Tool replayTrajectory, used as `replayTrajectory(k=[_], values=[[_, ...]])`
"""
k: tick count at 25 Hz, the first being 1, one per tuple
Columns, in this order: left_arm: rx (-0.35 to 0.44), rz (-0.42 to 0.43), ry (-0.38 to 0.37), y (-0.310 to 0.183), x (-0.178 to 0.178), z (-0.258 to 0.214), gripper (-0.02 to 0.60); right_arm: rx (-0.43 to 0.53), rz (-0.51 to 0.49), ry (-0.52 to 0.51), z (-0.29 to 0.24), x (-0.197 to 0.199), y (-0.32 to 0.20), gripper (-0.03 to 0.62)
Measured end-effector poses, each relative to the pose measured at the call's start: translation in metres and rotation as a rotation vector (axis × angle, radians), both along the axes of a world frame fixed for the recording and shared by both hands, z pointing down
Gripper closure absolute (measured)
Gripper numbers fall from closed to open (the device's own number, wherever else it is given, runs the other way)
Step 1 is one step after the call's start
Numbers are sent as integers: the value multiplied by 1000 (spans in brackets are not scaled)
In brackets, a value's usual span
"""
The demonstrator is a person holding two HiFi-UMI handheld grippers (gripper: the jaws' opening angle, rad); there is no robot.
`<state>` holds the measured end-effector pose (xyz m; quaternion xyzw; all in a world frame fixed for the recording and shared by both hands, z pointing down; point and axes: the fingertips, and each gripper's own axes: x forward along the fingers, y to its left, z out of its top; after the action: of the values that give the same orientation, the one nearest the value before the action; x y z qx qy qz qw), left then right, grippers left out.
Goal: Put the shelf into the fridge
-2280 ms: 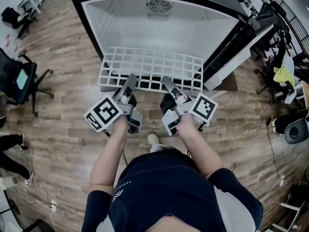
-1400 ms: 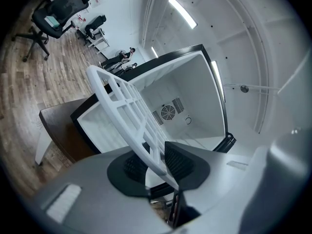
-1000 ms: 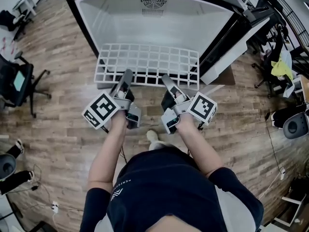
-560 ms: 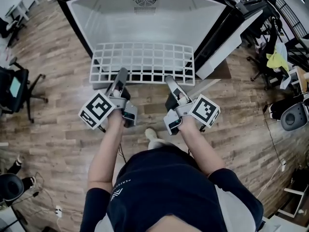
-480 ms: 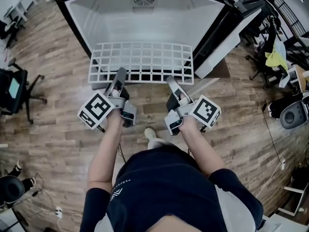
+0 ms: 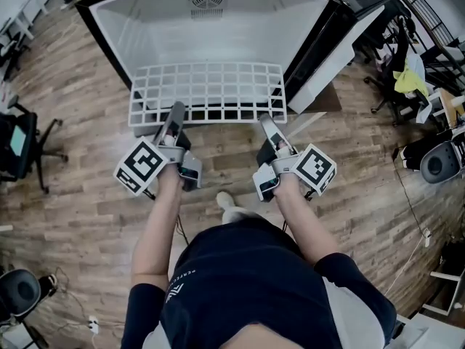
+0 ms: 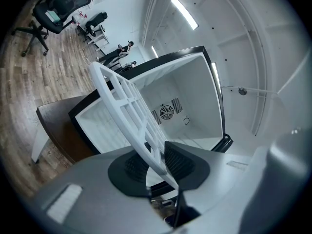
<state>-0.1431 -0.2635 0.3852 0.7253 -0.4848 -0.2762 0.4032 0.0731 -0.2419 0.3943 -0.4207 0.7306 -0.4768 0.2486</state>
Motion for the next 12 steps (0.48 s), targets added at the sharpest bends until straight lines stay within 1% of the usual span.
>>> replayTrajectory(k=[1,2,3,4,5,7,9,10,12], values=[[-3,0,11,0,1,1,477,1,15,-6,-1,2,-1,413],[-3,1,1,0,0,1,477,8,27,-4,-3,4,-1,431],[0,3,-19,0,0,1,477,16,36,7,-6,5,-2,463],[1,3,-30,0,-1,1,477,20,42,19,-8,6,-2,509],[3,3,-34,0,-1,1,477,17,45,20,-9,5,-2,514],[6,1,-44,0,-2,0,477,5,43,-16,-9,5,-2,525],[-5,1,-13,1,1,1,477,-1,43,-47,-9,5,-2,531],[-7,1,-14,0,1,1,477,-6,45,-55,-9,6,-2,531],[0,3,-58,0,-1,1,477,-21,45,-84,-7,7,-3,539]])
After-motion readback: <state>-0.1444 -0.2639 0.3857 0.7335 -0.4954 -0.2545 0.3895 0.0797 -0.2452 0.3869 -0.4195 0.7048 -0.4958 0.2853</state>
